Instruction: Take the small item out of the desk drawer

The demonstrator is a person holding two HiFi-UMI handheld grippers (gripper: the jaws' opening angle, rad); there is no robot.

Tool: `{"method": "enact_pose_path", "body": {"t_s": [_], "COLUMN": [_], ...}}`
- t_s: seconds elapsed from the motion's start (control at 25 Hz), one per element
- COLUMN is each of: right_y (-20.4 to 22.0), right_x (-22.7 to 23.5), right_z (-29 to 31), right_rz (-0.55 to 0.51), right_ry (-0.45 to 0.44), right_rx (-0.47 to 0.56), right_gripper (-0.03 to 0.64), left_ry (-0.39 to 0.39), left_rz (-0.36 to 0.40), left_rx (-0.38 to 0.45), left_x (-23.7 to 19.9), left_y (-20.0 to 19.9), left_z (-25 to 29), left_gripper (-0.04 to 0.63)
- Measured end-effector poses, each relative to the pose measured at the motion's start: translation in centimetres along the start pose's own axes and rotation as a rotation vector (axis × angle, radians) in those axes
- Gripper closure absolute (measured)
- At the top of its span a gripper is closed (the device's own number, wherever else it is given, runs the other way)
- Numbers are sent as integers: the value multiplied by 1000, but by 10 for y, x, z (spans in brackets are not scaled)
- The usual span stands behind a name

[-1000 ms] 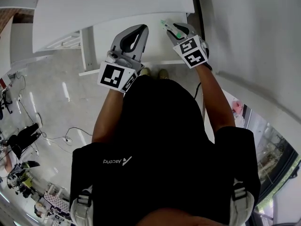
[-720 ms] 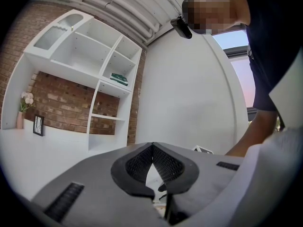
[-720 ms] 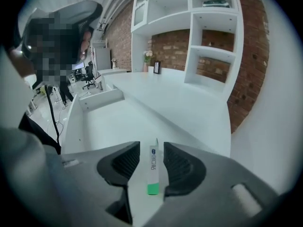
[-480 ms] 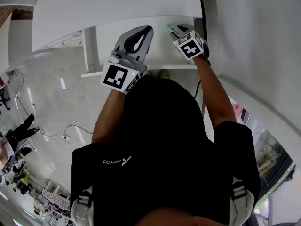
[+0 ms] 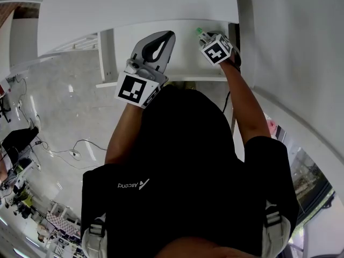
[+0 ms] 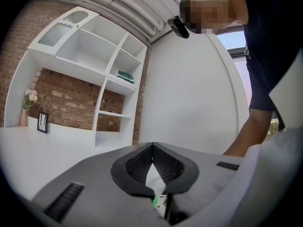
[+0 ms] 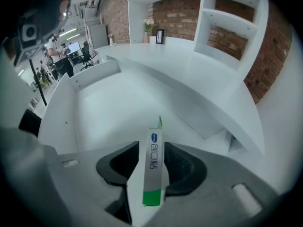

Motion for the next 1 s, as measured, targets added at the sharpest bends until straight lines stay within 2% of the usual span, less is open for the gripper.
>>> {"method": "enact_pose_path", "body": {"t_s": [0.28, 0.4, 0.52, 0.76, 1.0], "right_y": [-4, -6, -5, -2, 0], "right_x": [0, 0, -1, -2, -9], "right_z": [14, 15, 12, 1, -34], "right_rz": [-20, -40, -49, -23, 10], "right_ry": [19, 27, 26, 17, 21], "right_rx": [-77, -106, -113, -77, 21], "right_gripper": [461, 506, 518, 525, 526], "left_ry": [-8, -7, -6, -3, 15], "left_rz": [-12, -14, -13, -12, -10], "left_rx": [-1, -3, -3, -4, -7], "left_x": [-9, -12, -11, -9, -4], "left_y": [1, 1, -1, -2, -2], "left_z": [-7, -9, -11, -15, -18], "left_gripper": [597, 597, 597, 597, 597]}}
Point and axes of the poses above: the fingertips, and each gripper's own axes: z forward along the fingers, x to its right, y out of its underside, the point moved 10 cm from there along -z, backward along the fingers, and after that the axes turned 3 degrees about -y, right-handed, at the moved point
